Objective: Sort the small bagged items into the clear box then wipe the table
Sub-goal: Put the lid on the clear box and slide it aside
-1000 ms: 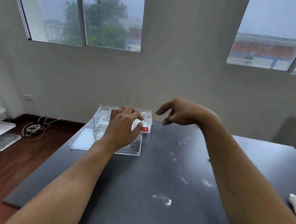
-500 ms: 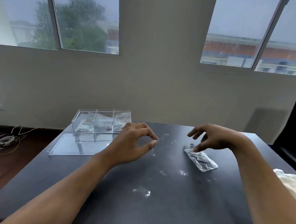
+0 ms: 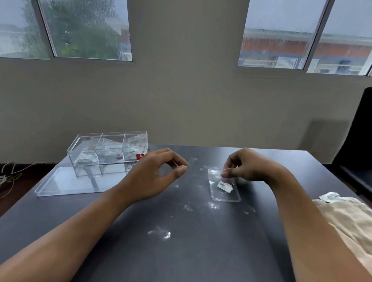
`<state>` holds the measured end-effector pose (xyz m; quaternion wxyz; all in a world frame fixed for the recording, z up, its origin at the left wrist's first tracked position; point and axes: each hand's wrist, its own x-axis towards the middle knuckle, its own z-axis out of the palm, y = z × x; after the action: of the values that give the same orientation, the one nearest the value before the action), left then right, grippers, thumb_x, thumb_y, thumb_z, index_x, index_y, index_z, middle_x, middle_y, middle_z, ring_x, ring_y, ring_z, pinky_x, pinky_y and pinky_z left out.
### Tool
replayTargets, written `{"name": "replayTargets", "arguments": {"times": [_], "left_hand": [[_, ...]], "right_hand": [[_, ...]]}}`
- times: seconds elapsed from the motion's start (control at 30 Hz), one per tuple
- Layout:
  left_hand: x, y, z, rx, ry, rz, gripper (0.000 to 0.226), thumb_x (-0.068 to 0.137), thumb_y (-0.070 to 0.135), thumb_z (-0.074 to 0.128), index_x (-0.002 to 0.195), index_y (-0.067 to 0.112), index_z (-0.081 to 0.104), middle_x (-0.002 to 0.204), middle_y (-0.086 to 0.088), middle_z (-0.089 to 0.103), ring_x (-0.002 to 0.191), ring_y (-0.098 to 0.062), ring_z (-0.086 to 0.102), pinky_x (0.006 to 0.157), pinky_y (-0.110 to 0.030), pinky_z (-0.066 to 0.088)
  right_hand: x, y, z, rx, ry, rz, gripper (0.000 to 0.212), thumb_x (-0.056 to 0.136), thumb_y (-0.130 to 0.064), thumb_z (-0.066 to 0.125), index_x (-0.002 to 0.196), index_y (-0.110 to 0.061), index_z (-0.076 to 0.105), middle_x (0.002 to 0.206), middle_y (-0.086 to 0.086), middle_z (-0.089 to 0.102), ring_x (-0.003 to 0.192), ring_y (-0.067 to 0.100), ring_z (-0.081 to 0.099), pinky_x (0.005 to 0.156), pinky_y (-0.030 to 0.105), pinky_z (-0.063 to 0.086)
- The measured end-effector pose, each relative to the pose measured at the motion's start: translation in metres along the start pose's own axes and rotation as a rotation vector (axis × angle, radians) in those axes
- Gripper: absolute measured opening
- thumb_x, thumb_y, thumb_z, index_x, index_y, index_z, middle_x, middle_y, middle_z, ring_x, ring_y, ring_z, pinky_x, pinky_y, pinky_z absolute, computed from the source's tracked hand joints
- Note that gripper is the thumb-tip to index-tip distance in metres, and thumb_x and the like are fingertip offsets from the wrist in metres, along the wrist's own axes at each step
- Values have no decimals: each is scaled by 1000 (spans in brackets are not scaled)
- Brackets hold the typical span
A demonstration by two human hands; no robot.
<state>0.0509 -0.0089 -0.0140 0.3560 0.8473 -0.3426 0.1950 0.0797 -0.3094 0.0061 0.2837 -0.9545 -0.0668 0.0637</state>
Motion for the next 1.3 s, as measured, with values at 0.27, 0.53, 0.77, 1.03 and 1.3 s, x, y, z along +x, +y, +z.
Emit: {"name": "replayTargets", "arguments": {"times": [0.27,0.53,0.77,1.03,1.3], "left_hand": [[-2,-3,1,-168,23,-121,34,86,44,80,115,26,71,94,13,78,92,-7,75,83,-7,50],[1,-20,-6,-96,98,-98,7,96,25,75,91,20,73,71,20,74,68,-10,75,71,-10,48],[0,-34,-20,-117,115,-136,12,103,25,64,93,22,70,81,12,78,67,-14,73,69,-13,49],[-3,-67,-51,32,484,-259,15,103,33,62,112,21,61,74,6,71,70,-15,69,70,-41,58],[-15,-99,-91,247,925,-540,15,106,28,53,115,17,53,78,5,72,82,-29,71,93,-36,41]], "right_hand": [[-15,-48,13,425,193,-265,16,80,-26,89,83,-12,80,79,6,79,71,9,67,70,21,51],[-15,-68,33,499,391,-319,13,83,-27,85,93,-20,82,74,-5,77,66,1,67,66,12,48],[-3,-86,57,455,465,-430,18,89,-25,80,107,-21,78,85,-4,78,79,11,76,79,23,61],[56,-152,51,598,406,-437,11,90,-12,78,101,-10,77,82,7,76,66,18,75,65,28,61],[118,-220,101,152,363,-618,39,85,-5,80,123,-9,71,117,8,68,81,18,74,86,33,62]]}}
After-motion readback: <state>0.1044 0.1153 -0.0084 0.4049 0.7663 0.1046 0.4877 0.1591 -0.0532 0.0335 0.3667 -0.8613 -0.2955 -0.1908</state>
